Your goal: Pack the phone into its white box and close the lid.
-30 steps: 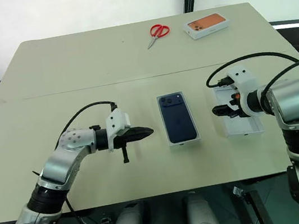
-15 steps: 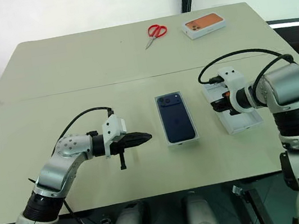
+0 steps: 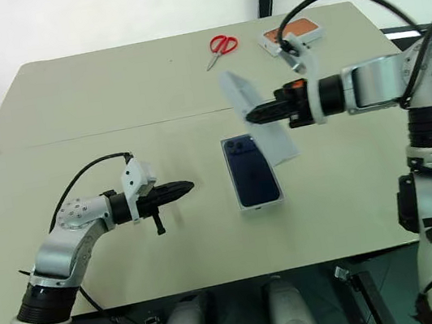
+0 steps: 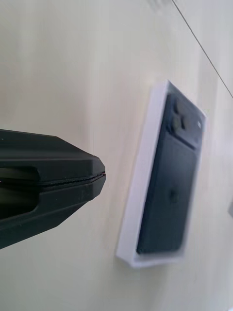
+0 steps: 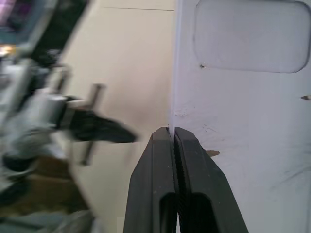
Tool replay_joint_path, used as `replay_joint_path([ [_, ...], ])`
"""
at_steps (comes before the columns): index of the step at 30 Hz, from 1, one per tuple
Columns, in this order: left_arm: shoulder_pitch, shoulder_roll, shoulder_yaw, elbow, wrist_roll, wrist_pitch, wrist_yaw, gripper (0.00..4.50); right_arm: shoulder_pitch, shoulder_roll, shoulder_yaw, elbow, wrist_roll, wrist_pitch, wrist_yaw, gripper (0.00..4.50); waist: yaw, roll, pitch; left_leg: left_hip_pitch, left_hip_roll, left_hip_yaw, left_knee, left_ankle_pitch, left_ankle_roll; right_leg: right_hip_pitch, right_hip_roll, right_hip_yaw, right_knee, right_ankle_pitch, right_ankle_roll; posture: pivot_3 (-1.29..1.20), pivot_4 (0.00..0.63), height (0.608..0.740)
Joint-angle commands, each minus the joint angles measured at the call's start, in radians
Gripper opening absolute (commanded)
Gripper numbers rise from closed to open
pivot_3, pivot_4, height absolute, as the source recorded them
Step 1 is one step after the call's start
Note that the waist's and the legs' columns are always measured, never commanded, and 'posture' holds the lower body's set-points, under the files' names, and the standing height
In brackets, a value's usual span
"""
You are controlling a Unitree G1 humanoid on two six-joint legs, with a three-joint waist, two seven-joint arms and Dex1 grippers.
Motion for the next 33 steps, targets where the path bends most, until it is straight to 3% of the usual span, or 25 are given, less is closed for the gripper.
replay_joint_path([
  [1,-0.021,0.005,0.038,0.006,-0.009,-0.027,0.008,0.0,0.07,0.045,0.088,-0.065,0.37,-0.159,-0.281,0.05,0.002,-0.001,0.0,-0.001,0.0,0.0,0.001,0.0,0.0,0.0,0.0,0.0,0.0,0.0,0.0,0.0,0.15,0.697],
  [8,-0.017,0.004,0.058,0.016,-0.006,-0.028,0.039,0.0,0.179,0.415,0.003,-0.171,0.378,-0.298,-0.598,0.05,-0.005,-0.001,0.0,-0.002,0.001,-0.001,0.0,0.0,0.0,-0.003,0.0,0.0,0.002,0.0,0.0,0.0,0.15,0.697],
  [12,-0.006,0.008,0.063,0.004,-0.012,-0.023,0.049,0.0,0.274,0.563,-0.052,-0.243,0.378,-0.376,-0.845,0.05,0.0,-0.001,0.0,-0.002,0.001,-0.002,0.0,0.0,0.0,-0.003,0.0,0.0,0.002,0.0,0.0,0.0,0.15,0.697],
  [15,0.006,0.013,0.072,-0.013,-0.019,-0.016,0.053,0.0,0.347,0.616,-0.107,-0.276,0.378,-0.417,-1.01,0.05,0.001,-0.001,0.0,-0.002,0.001,-0.001,0.001,0.0,0.0,-0.002,0.0,0.0,0.002,0.0,0.0,0.0,0.15,0.697],
  [21,-0.017,-0.012,0.074,-0.02,-0.038,0.001,0.061,0.0,0.37,0.639,-0.17,-0.305,0.378,-0.409,-1.102,0.05,-0.004,0.0,0.0,-0.001,0.001,-0.001,0.0,0.0,0.0,-0.003,0.001,0.001,0.003,0.0,0.0,0.0,0.15,0.697],
  [24,-0.039,-0.039,0.04,-0.024,-0.036,0.0,0.052,0.0,0.362,0.62,-0.194,-0.306,0.378,-0.402,-1.102,0.86,-0.002,0.0,0.0,-0.001,0.001,-0.001,0.0,0.0,0.0,-0.002,0.001,0.001,0.002,0.0,0.0,0.0,0.15,0.697],
  [28,-0.058,-0.071,0.005,-0.021,-0.03,-0.007,0.046,0.0,0.308,0.509,-0.211,-0.27,0.378,-0.352,-1.016,2.91,-0.002,0.001,0.0,-0.001,0.0,0.0,0.0,0.0,0.0,-0.003,0.001,0.001,0.002,0.0,0.0,0.0,0.15,0.697],
  [30,-0.073,-0.093,-0.017,-0.011,-0.028,-0.007,0.043,0.0,0.273,0.352,-0.176,-0.251,0.378,-0.29,-0.921,3.87,-0.001,0.001,0.0,-0.001,0.0,0.0,0.0,0.0,0.0,-0.003,0.001,0.001,0.002,0.0,0.0,0.0,0.15,0.697],
  [33,-0.085,-0.114,-0.038,-0.002,-0.024,-0.011,0.04,0.0,0.24,0.167,-0.108,-0.239,0.378,-0.256,-0.816,3.87,0.0,0.002,0.001,-0.002,0.0,0.001,0.0,0.0,0.001,-0.002,0.001,0.0,0.001,0.0,0.0,0.0,0.15,0.697],
])
